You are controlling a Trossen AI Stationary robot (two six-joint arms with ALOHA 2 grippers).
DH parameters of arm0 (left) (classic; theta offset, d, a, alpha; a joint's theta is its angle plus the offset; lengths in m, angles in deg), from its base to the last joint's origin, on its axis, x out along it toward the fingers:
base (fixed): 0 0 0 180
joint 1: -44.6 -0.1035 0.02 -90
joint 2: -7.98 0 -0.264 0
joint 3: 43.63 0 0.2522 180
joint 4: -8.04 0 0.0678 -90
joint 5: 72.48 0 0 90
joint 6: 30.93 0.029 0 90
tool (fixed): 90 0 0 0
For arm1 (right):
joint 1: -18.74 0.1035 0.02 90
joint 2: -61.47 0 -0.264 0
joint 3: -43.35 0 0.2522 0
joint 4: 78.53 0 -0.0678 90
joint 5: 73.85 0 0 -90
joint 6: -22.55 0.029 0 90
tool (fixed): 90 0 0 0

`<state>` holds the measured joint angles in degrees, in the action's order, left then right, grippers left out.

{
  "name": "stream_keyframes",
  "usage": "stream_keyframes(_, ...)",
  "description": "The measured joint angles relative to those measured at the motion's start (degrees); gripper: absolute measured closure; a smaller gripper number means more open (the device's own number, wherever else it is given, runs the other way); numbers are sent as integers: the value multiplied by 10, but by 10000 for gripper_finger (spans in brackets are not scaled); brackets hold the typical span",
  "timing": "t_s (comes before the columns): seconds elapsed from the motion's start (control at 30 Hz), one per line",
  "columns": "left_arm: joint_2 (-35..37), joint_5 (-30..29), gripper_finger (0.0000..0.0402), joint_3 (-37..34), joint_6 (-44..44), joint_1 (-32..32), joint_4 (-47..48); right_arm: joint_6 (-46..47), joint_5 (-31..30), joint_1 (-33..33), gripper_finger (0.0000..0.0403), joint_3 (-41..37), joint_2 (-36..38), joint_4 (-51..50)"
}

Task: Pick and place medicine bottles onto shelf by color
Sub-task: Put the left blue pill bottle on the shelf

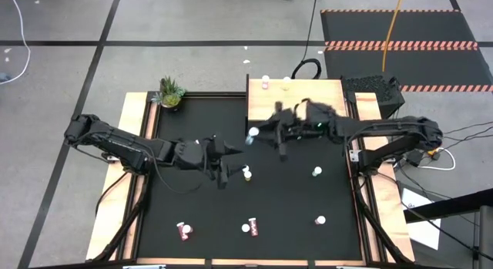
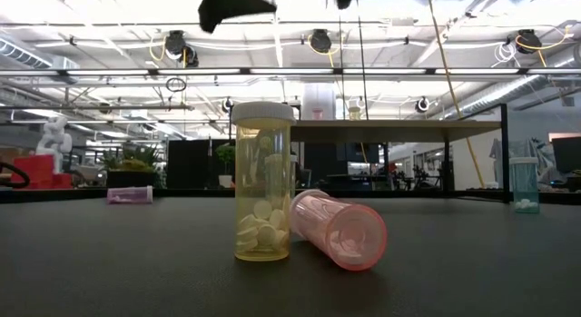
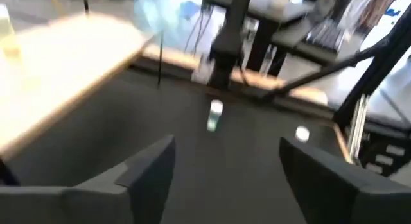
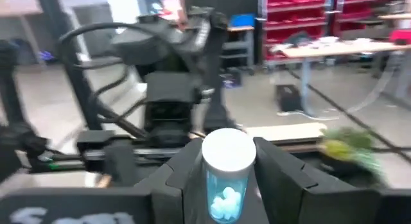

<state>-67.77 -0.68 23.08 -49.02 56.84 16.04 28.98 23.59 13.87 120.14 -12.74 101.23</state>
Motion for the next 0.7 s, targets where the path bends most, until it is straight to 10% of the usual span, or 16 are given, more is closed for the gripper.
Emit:
stream_keyframes(0.43,0,-2,62,0,-97,1,74,-139,-168,-282,284,0,122,-219)
stream_keyframes(0.7,0,-34,62,0,-91,-3,73,-79,-152,-408,284,-108,76,-126)
